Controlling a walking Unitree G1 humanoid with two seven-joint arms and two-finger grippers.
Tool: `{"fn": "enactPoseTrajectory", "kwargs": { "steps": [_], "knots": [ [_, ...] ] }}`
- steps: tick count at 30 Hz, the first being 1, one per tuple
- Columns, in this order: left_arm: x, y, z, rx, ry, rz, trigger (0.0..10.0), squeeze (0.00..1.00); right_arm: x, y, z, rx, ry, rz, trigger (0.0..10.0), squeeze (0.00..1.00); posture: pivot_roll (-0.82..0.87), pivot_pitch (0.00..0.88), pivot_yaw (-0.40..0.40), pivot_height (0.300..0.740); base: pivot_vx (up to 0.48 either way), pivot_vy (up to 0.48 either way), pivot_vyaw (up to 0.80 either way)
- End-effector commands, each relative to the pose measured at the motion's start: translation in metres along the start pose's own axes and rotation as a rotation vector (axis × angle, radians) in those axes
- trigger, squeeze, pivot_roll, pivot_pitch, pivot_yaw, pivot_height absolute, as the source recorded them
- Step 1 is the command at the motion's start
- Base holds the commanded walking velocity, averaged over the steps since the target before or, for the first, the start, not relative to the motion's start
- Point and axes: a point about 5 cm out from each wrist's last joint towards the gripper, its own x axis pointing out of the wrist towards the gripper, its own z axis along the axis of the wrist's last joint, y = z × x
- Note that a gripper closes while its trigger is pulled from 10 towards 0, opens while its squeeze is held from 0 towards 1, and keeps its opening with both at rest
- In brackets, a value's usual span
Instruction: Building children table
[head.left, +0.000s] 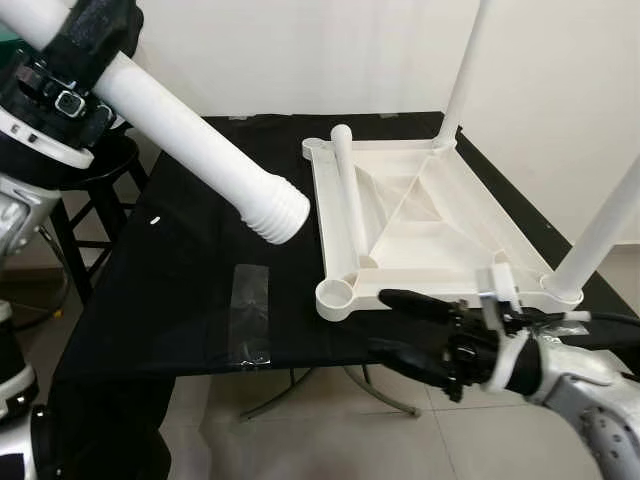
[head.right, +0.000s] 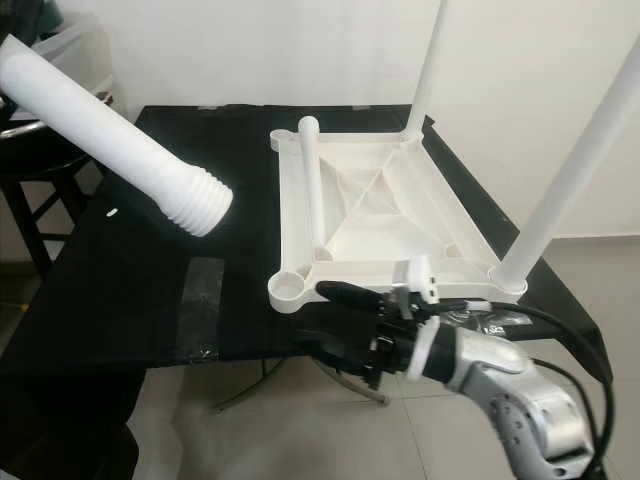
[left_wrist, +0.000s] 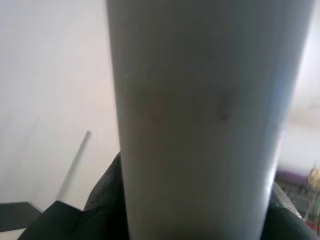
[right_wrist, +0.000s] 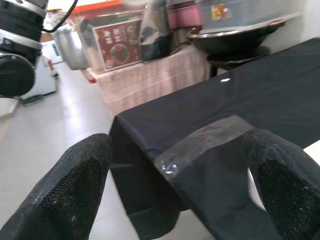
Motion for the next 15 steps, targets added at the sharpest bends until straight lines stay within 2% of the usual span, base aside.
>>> {"fn": "enactPoseTrajectory", "kwargs": {
  "steps": [1, 2, 3, 4, 6, 7, 8, 9, 10, 11, 12, 13, 15],
  "knots": [
    [0.005, -0.004, -0.017, 0.096, 0.152, -0.033, 0.0, 0.0, -0.002, -0.004, 0.014, -0.056, -0.03, -0.018, 10.0, 1.0, -0.03, 0.03, -0.009, 0.74, 0.0, 0.0, 0.0],
    [0.004, -0.005, -0.05, 0.212, 0.363, -0.073, 0.0, 0.0, 0.005, -0.004, 0.03, -0.107, -0.058, 0.006, 10.0, 1.0, -0.03, 0.027, -0.01, 0.74, 0.0, 0.0, 0.0],
    [0.002, -0.005, -0.059, 0.234, 0.413, -0.087, 0.0, 0.0, 0.008, -0.004, 0.034, -0.121, -0.059, 0.019, 10.0, 1.0, -0.03, 0.027, -0.01, 0.74, 0.0, 0.0, 0.0],
    [0.002, -0.005, -0.059, 0.234, 0.413, -0.087, 0.0, 0.0, 0.008, -0.004, 0.034, -0.121, -0.059, 0.019, 10.0, 1.0, -0.03, 0.027, -0.01, 0.74, 0.0, 0.0, 0.0],
    [0.0, -0.005, -0.076, 0.23, 0.475, -0.11, 0.0, 0.0, 0.022, 0.001, 0.037, -0.168, -0.03, 0.071, 10.0, 1.0, -0.03, 0.021, -0.014, 0.74, 0.0, 0.0, 0.0],
    [0.0, -0.005, -0.076, 0.23, 0.475, -0.11, 0.0, 0.0, 0.022, 0.001, 0.037, -0.168, -0.03, 0.071, 10.0, 1.0, -0.03, 0.021, -0.014, 0.74, 0.0, 0.0, 0.0],
    [-0.002, -0.004, -0.088, 0.228, 0.514, -0.127, 0.0, 0.0, 0.034, 0.005, 0.037, -0.197, -0.009, 0.121, 10.0, 1.0, -0.02, 0.018, -0.019, 0.74, 0.0, 0.0, 0.0],
    [-0.002, -0.004, -0.088, 0.228, 0.514, -0.127, 0.0, 0.0, 0.034, 0.005, 0.037, -0.197, -0.009, 0.121, 10.0, 1.0, -0.02, 0.018, -0.019, 0.74, 0.0, 0.0, 0.0],
    [0.0, -0.006, -0.1, 0.219, 0.542, -0.157, 0.0, 0.0, 0.048, 0.009, 0.037, -0.221, 0.006, 0.174, 10.0, 1.0, -0.02, 0.014, -0.025, 0.74, 0.0, 0.0, 0.0],
    [0.0, -0.006, -0.1, 0.219, 0.542, -0.157, 0.0, 0.0, 0.048, 0.009, 0.037, -0.221, 0.006, 0.174, 10.0, 1.0, -0.02, 0.014, -0.025, 0.74, 0.0, 0.0, 0.0],
    [0.003, -0.008, -0.108, 0.215, 0.551, -0.179, 0.0, 0.0, 0.06, 0.012, 0.035, -0.229, 0.017, 0.215, 10.0, 0.44, -0.02, 0.014, -0.026, 0.74, 0.0, 0.0, 0.0],
    [0.008, -0.01, -0.111, 0.207, 0.544, -0.198, 0.0, 0.0, 0.07, 0.015, 0.033, -0.222, 0.018, 0.258, 10.0, 0.02, -0.01, 0.015, -0.028, 0.74, 0.0, 0.0, 0.0],
    [0.012, -0.012, -0.112, 0.206, 0.536, -0.213, 0.0, 0.0, 0.077, 0.017, 0.03, -0.21, 0.018, 0.29, 10.0, 0.0, -0.01, 0.015, -0.028, 0.74, 0.0, 0.0, 0.0]
  ]
}}
